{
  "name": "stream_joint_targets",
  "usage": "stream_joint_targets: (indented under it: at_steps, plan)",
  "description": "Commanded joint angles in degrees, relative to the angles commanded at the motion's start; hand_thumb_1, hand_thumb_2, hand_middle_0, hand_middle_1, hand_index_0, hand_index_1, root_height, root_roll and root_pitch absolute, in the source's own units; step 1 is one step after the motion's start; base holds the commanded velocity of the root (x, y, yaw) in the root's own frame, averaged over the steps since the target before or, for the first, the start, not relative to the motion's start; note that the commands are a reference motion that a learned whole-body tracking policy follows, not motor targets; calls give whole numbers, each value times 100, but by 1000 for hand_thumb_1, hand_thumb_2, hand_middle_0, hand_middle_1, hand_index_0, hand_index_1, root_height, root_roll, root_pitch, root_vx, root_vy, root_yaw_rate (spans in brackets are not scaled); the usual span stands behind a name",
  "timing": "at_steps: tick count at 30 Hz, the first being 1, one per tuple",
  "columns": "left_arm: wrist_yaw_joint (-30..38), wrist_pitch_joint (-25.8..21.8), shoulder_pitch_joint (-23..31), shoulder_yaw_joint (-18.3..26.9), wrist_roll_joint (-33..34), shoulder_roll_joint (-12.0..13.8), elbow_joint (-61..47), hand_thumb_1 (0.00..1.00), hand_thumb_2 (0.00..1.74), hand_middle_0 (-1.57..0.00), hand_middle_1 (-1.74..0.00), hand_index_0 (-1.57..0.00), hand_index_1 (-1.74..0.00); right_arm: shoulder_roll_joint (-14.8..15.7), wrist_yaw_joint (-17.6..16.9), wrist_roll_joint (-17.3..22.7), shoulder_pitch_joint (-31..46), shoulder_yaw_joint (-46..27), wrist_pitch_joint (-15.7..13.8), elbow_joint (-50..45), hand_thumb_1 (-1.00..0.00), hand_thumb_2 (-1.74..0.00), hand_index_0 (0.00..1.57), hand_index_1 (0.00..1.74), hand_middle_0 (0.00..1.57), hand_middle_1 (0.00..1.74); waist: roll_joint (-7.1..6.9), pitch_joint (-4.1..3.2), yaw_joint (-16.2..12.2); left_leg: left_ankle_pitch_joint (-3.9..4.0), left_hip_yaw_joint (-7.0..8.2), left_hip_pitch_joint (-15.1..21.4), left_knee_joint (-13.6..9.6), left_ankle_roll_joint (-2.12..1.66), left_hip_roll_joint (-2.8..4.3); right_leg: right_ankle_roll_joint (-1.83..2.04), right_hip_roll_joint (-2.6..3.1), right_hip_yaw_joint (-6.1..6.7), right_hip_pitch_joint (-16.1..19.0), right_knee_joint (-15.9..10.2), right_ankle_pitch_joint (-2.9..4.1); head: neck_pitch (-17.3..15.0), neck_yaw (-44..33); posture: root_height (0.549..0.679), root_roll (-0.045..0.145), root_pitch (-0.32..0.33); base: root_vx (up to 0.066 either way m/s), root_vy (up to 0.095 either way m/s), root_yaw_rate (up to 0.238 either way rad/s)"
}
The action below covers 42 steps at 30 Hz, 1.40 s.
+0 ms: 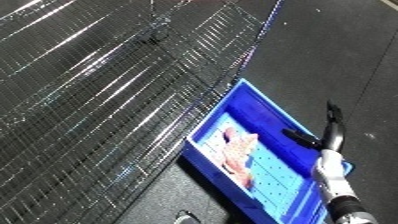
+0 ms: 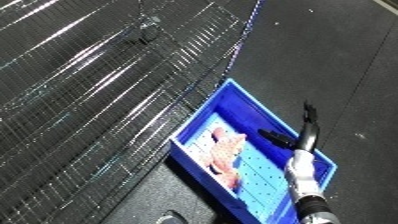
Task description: Pick up the object and place it into the box
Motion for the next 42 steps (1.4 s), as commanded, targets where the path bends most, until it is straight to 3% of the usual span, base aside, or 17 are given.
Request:
stream_joint_targets:
  at_steps: [7,12,19,28,35,42]
  plan:
    - [60,3,97,203,-4,-104,5,1000,1740,-1570,-1740,-1570,-1740,20,98,-360,-79,405,78,-759,0,0,0,0,0,0,-38,43,143,18,-24,4,-11,6,-21,6,10,-38,25,38,-25,-52,-706,638,83,-202,0,3,42]
    - [98,67,241,395,10,-205,-25,1000,1740,-1570,-1740,-1570,-1740,209,290,-722,-76,803,135,-1769,0,0,0,0,0,0,-107,93,328,52,-70,-28,-5,12,-20,14,22,-102,35,97,-49,-96,-1345,636,73,-206,-14,-15,116]
    - [62,188,409,531,-8,-253,-125,1000,1740,-1570,-1740,-1570,-1740,481,650,-884,-193,1427,264,-2735,0,0,0,0,0,0,-238,118,661,98,-169,-103,22,18,2,23,40,-176,51,164,-81,-177,-2329,633,62,-213,-12,-21,128]
    - [123,237,417,586,-45,-255,-238,1000,1740,-1570,-1740,-1570,-1740,565,860,-1010,-654,2190,389,-3159,0,0,0,0,0,0,-330,163,1050,194,-319,-210,1,21,-32,29,36,-273,30,296,-139,-4,-3378,630,54,-219,-6,5,145]
    - [306,175,351,680,-17,-267,-368,1000,1740,-1570,-1740,-1570,-1740,628,1005,-1091,-846,2689,471,-3353,0,0,0,0,0,0,-403,252,1315,262,-461,-328,-14,24,-64,24,21,-383,-15,427,-189,130,-4346,628,47,-220,0,0,139]
    - [522,93,162,727,-29,-266,-553,1000,1740,-1570,-1740,-1570,-1740,663,1085,-1159,-1024,3119,517,-3409,0,0,0,0,0,0,-486,353,1495,272,-571,-432,22,38,-84,24,10,-468,-112,611,-238,319,-4860,625,43,-218,-3,0,93]
